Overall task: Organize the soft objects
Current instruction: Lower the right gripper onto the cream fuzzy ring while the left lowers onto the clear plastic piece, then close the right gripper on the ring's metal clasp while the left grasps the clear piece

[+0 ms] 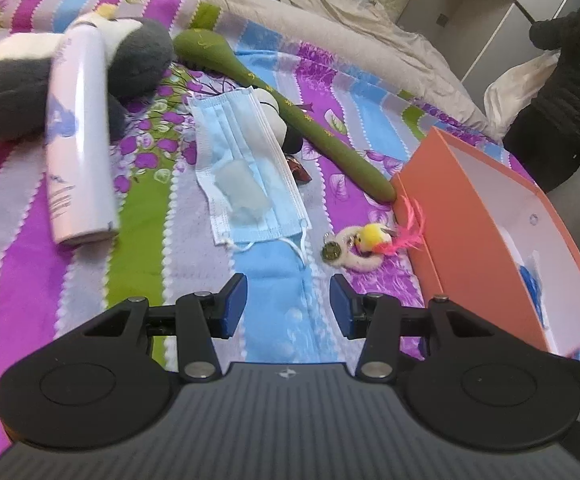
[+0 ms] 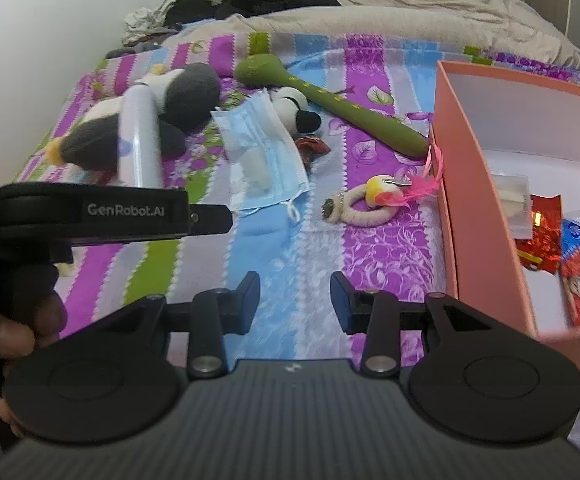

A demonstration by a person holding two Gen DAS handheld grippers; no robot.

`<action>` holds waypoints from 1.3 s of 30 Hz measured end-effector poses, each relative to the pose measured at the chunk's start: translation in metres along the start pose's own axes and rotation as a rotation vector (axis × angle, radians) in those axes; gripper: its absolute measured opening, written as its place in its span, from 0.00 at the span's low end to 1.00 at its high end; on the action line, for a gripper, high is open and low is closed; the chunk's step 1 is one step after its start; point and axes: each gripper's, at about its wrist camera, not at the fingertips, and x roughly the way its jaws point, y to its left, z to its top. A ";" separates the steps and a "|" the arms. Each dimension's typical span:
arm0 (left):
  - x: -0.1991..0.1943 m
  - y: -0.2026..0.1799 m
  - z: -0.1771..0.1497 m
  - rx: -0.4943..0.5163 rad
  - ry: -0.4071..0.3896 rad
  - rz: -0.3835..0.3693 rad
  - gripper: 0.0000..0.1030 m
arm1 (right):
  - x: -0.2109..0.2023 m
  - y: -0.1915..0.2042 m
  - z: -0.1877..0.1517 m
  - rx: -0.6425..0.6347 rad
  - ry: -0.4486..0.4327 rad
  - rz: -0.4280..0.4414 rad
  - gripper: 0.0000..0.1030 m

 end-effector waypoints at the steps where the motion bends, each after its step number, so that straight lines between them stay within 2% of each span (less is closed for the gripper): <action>1: 0.007 0.000 0.003 -0.002 0.004 -0.001 0.50 | 0.006 -0.002 0.003 0.003 0.004 -0.002 0.40; 13: 0.087 0.010 0.045 -0.003 0.020 0.014 0.49 | 0.079 -0.017 0.031 -0.020 -0.016 -0.040 0.38; 20: 0.122 0.012 0.053 0.027 0.014 0.049 0.48 | 0.105 -0.024 0.033 -0.066 -0.008 -0.078 0.37; 23: 0.131 0.013 0.053 0.034 -0.003 0.078 0.44 | 0.113 -0.027 0.032 -0.070 -0.004 -0.074 0.37; 26: 0.137 0.015 0.052 0.039 -0.008 0.087 0.34 | 0.119 -0.024 0.033 -0.095 -0.005 -0.071 0.38; 29: 0.140 0.013 0.051 0.071 -0.021 0.114 0.23 | 0.121 -0.022 0.035 -0.113 0.002 -0.069 0.23; 31: 0.139 0.012 0.051 0.077 -0.023 0.118 0.16 | 0.119 -0.020 0.037 -0.117 0.002 -0.071 0.22; 39: 0.114 0.014 0.050 0.054 -0.022 0.099 0.13 | 0.091 -0.010 0.035 -0.120 -0.007 -0.039 0.17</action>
